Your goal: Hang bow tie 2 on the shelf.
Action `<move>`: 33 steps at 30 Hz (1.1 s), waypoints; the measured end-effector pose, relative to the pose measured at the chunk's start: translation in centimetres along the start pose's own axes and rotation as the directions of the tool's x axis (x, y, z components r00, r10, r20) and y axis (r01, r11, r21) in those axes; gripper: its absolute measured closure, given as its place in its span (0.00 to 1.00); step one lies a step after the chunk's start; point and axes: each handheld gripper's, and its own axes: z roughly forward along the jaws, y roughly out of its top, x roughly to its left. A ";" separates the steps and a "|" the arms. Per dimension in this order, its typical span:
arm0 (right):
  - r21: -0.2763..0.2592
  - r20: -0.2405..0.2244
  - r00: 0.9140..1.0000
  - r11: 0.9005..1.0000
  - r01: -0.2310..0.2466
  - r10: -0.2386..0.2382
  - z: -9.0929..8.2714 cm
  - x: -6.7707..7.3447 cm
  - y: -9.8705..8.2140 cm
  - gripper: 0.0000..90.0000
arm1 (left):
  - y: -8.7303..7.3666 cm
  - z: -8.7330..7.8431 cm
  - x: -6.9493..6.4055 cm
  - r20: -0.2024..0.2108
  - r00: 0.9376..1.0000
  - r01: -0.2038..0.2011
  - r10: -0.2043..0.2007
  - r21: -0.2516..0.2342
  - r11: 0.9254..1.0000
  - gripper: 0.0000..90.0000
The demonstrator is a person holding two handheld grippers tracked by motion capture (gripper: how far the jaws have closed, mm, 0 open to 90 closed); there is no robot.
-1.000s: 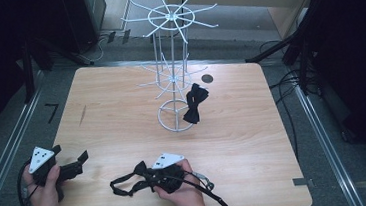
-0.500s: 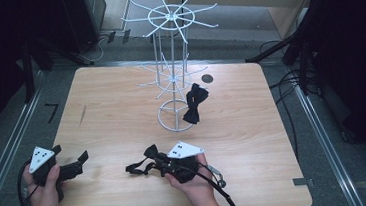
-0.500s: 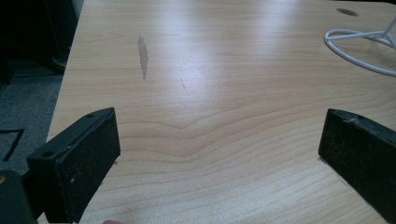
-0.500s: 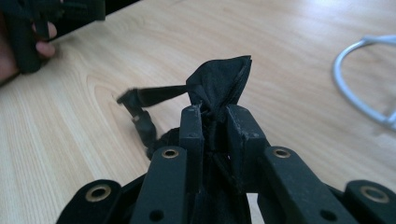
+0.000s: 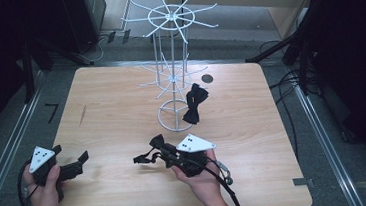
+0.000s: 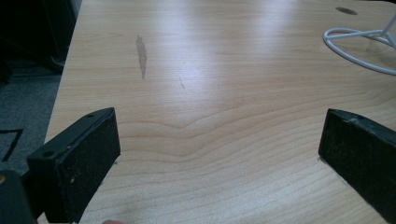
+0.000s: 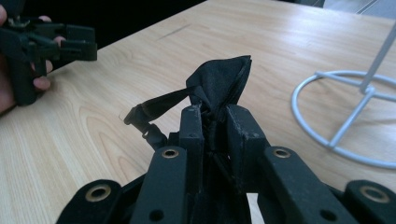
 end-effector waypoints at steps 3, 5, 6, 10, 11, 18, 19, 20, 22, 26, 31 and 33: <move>-0.020 0.012 1.000 1.000 -0.005 0.005 -0.5 -0.4 0.4 0.87 | 0.0 0.0 0.0 0.000 1.000 0.000 0.000 0.000 1.000 0.00; -0.027 0.019 1.000 1.000 -0.004 0.004 -0.8 -0.6 0.6 0.87 | 0.0 0.0 0.0 0.000 1.000 -0.001 0.001 0.001 1.000 0.00; -0.032 0.020 1.000 0.999 -0.008 0.009 -0.9 -0.6 0.7 0.87 | 0.0 0.0 0.0 0.000 1.000 -0.001 0.001 0.000 1.000 0.00; -0.047 0.026 1.000 0.999 -0.007 0.008 -1.3 -0.8 1.0 0.87 | 0.0 0.0 0.0 0.000 1.000 -0.001 0.001 0.001 1.000 0.00; -0.058 0.030 1.000 0.998 -0.007 0.009 -1.6 -1.0 1.3 0.87 | 0.0 0.0 0.0 -0.001 1.000 -0.001 0.001 0.000 1.000 0.00; -0.088 0.047 0.999 0.996 -0.015 0.019 -2.3 -1.4 1.8 0.87 | 0.0 0.0 0.0 0.000 1.000 -0.001 0.001 0.000 1.000 0.00; -0.095 0.050 0.999 0.995 -0.017 0.022 -2.5 -1.6 2.0 0.87 | 0.0 0.0 0.0 0.000 1.000 -0.001 0.001 0.000 1.000 0.00; -0.098 0.054 0.998 0.995 -0.019 0.024 -2.6 -1.7 2.0 0.87 | 0.0 0.0 0.0 0.000 1.000 -0.001 0.001 0.001 1.000 0.00; -0.106 0.058 0.998 0.994 -0.023 0.029 -2.9 -1.8 2.2 0.87 | 0.0 0.0 0.0 -0.001 1.000 -0.001 0.001 0.001 1.000 0.00; -0.130 0.064 0.997 0.991 -0.022 0.031 -3.3 -2.0 2.7 0.87 | 0.0 0.0 0.0 0.000 1.000 -0.002 0.002 0.002 1.000 0.00; -0.156 0.073 0.997 0.988 -0.021 0.033 -3.8 -2.1 3.2 0.87 | 0.0 0.0 0.0 0.002 1.000 -0.003 0.003 0.008 1.000 0.00; -0.164 0.077 0.996 0.986 -0.020 0.033 -4.0 -2.2 3.4 0.87 | 0.0 0.0 0.0 0.002 1.000 -0.002 0.002 0.006 1.000 0.00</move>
